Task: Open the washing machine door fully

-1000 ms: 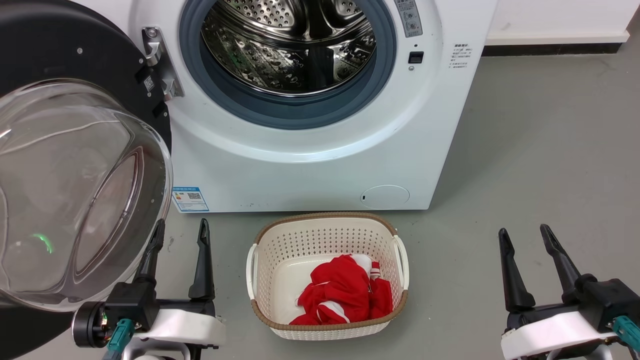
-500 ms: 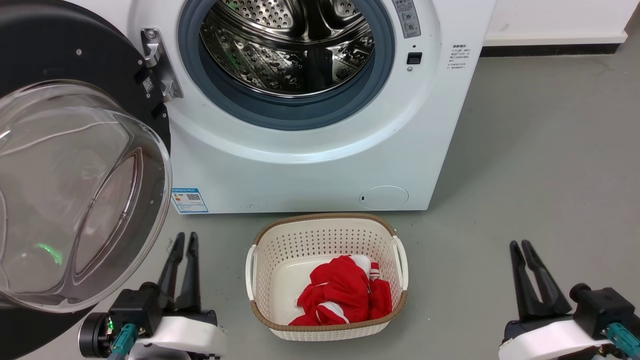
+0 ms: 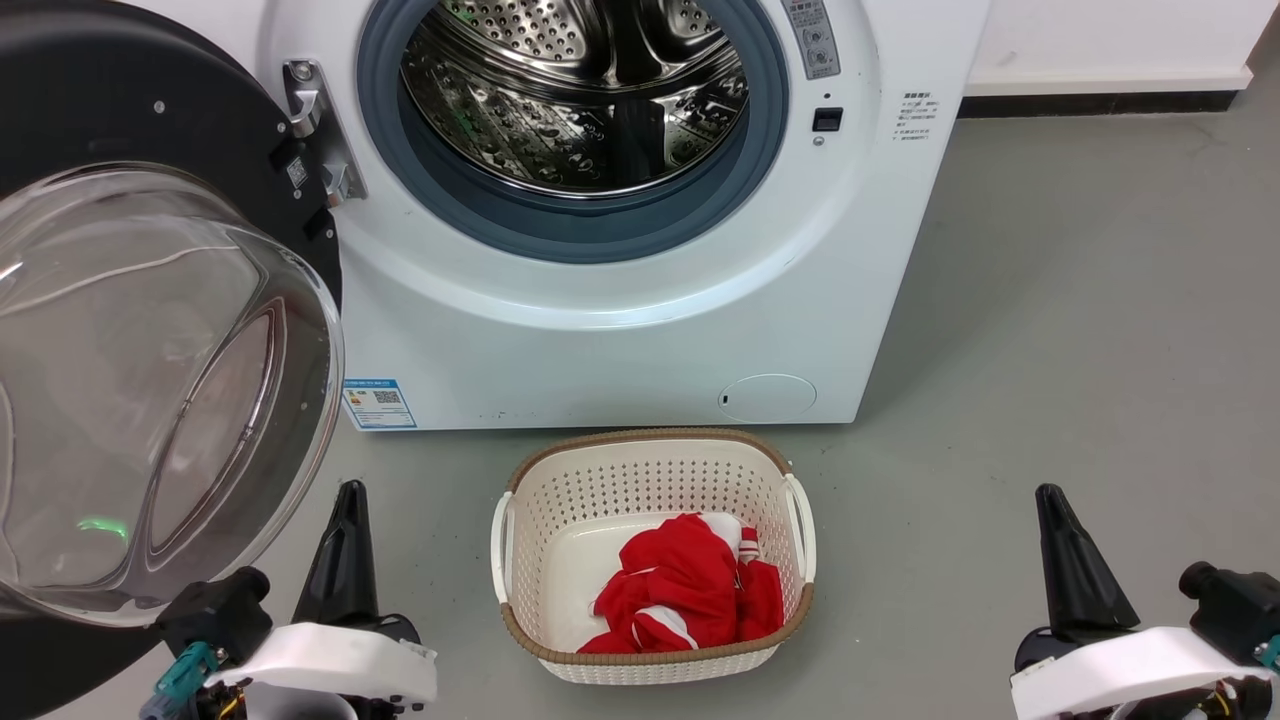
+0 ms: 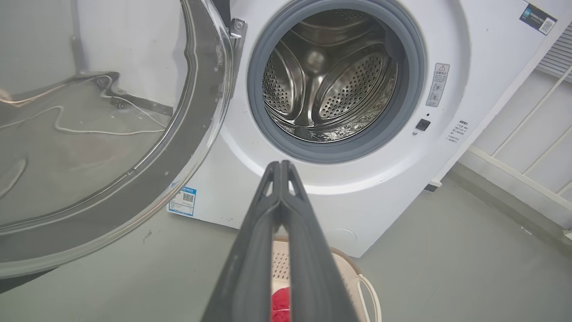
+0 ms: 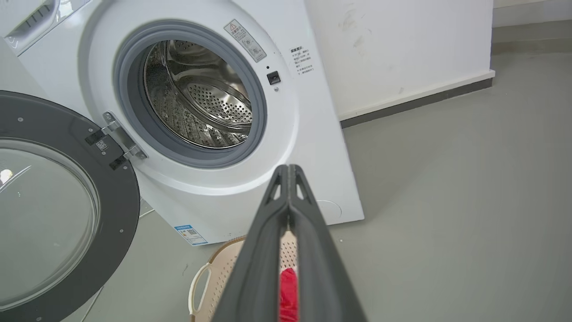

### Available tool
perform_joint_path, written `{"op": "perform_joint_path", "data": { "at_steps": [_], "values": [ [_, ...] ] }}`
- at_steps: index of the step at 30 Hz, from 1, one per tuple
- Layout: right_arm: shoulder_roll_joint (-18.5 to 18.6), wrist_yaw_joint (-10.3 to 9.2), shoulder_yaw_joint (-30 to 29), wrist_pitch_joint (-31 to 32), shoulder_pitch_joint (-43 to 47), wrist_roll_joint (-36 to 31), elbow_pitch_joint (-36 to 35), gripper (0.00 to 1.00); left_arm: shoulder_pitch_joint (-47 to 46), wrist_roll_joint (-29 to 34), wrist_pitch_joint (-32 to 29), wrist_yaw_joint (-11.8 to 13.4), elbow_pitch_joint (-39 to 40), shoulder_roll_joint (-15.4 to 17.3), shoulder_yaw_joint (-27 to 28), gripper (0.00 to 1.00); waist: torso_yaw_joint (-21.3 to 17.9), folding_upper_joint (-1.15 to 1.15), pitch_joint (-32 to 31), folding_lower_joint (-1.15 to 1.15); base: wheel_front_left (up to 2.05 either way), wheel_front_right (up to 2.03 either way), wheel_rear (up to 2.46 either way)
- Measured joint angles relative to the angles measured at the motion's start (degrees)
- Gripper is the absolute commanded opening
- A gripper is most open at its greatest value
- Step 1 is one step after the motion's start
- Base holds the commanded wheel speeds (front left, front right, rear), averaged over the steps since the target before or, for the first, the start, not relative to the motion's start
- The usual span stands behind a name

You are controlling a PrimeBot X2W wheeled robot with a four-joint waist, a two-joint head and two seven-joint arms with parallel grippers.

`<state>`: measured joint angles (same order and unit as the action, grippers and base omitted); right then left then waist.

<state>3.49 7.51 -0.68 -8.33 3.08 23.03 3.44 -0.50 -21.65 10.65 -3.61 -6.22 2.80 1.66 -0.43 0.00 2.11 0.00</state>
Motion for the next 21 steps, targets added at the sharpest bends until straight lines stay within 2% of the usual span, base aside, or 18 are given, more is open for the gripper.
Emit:
{"op": "perform_joint_path", "data": {
  "at_steps": [21],
  "values": [
    [0.76,-0.01,-0.16,2.93,-2.14,20.38,2.83,0.00,-1.21,-19.63,-4.71,-0.96,-2.08,0.00,1.13,0.00,0.08,0.00,-0.36,0.00,0.00,0.00,0.00]
  ]
}}
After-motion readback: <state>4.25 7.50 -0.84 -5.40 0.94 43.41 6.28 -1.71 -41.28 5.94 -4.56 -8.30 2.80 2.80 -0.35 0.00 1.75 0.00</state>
